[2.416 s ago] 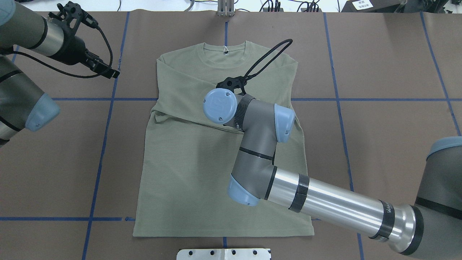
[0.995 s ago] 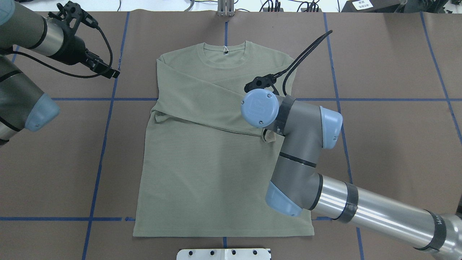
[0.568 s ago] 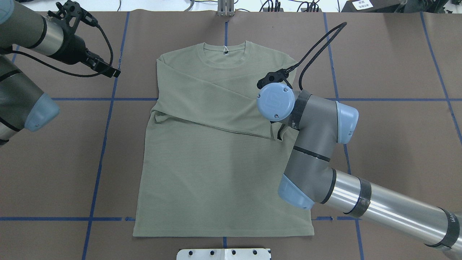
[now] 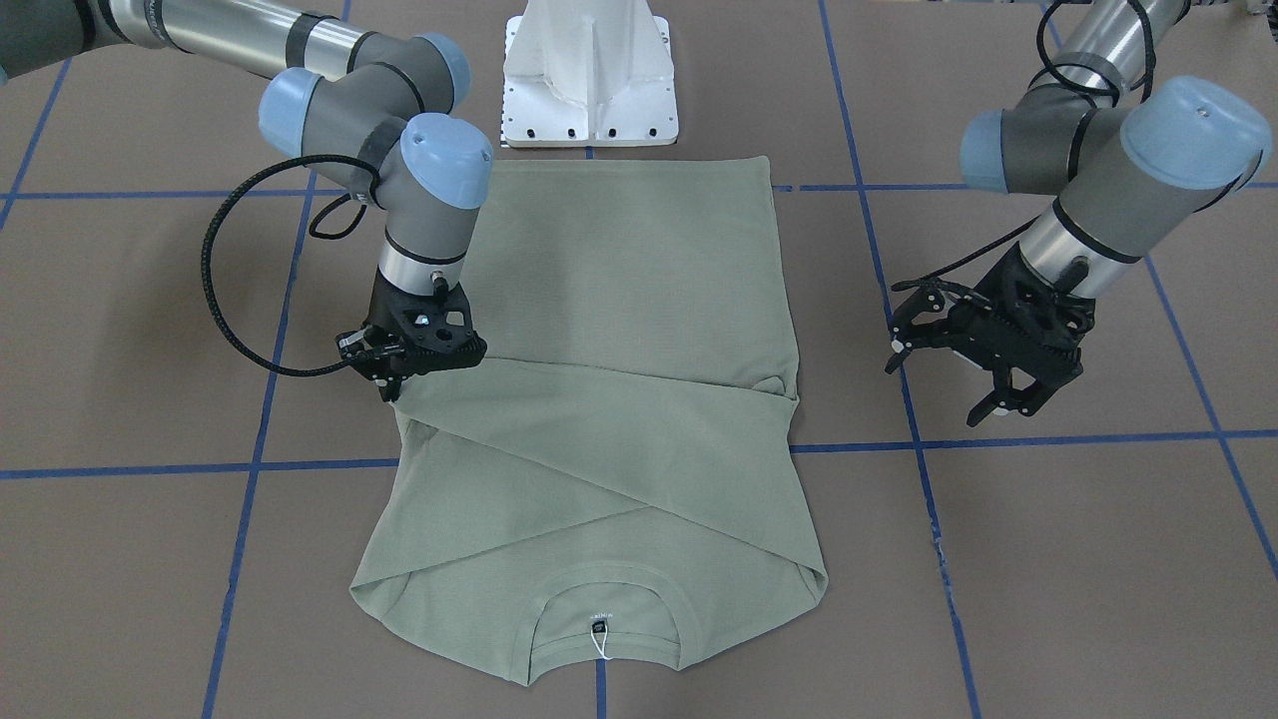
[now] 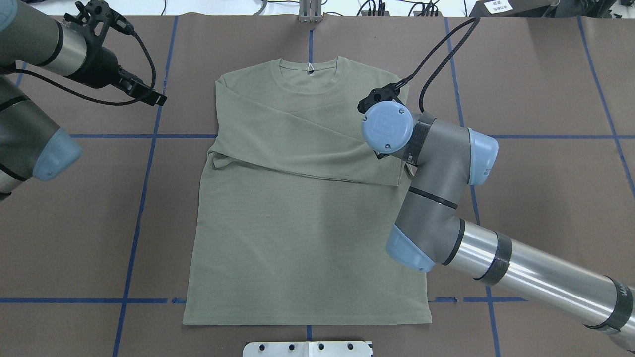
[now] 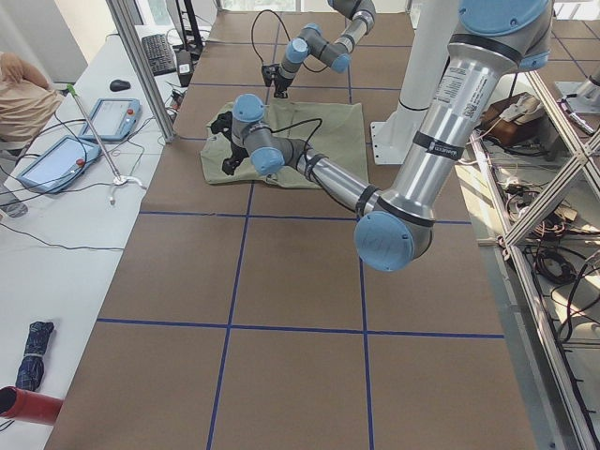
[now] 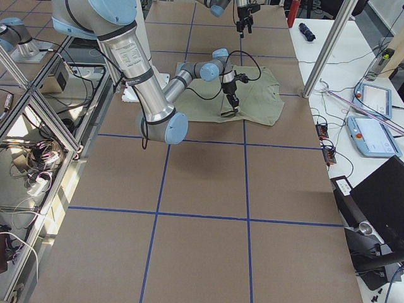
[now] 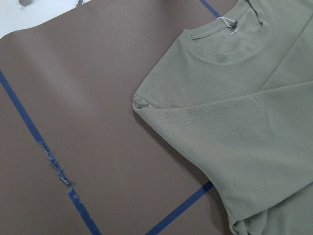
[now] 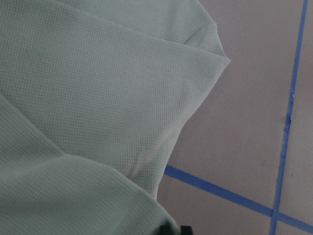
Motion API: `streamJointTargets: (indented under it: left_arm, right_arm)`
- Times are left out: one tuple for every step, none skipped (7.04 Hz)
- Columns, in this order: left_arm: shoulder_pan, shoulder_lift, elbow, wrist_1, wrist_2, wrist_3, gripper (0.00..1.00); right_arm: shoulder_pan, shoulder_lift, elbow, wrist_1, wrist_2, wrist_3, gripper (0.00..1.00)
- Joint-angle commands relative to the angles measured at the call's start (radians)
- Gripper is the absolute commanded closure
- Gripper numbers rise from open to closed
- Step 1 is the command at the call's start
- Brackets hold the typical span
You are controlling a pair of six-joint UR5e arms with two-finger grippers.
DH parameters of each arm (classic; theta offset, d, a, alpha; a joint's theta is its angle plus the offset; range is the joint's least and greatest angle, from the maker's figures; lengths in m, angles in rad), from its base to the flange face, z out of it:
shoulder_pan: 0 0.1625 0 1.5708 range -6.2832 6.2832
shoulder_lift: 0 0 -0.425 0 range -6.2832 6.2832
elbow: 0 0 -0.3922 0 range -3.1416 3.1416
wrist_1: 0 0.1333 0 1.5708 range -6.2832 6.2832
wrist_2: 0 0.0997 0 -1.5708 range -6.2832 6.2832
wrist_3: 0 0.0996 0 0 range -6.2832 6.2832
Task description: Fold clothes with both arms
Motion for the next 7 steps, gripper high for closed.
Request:
streamJointTargets:
  left_arm:
    - [0.001, -0.003, -0.005, 0.0, 0.0, -0.016, 0.0]
    - [0.011, -0.003, -0.022, 0.003, 0.003, -0.071, 0.0]
    - [0.021, 0.003, -0.051, 0.003, 0.003, -0.164, 0.0]
    - [0.06, 0.058, -0.13, 0.005, 0.011, -0.285, 0.0]
    - [0.109, 0.14, -0.227, 0.003, 0.018, -0.4, 0.0]
    - [0.17, 0.223, -0.339, 0.003, 0.069, -0.5, 0.0]
    - [0.25, 0.316, -0.449, 0.003, 0.148, -0.621, 0.0]
  right_arm:
    - [0.008, -0.007, -0.002, 0.091, 0.03, 0.018, 0.0]
    - [0.014, -0.02, 0.059, 0.094, 0.118, 0.091, 0.0]
    - [0.013, -0.062, 0.169, 0.093, 0.202, 0.264, 0.0]
    - [0.005, -0.152, 0.287, 0.096, 0.253, 0.315, 0.0]
    - [-0.028, -0.243, 0.389, 0.157, 0.258, 0.476, 0.0]
    - [-0.086, -0.332, 0.461, 0.261, 0.243, 0.618, 0.0]
    - [-0.17, -0.442, 0.53, 0.366, 0.158, 0.765, 0.0]
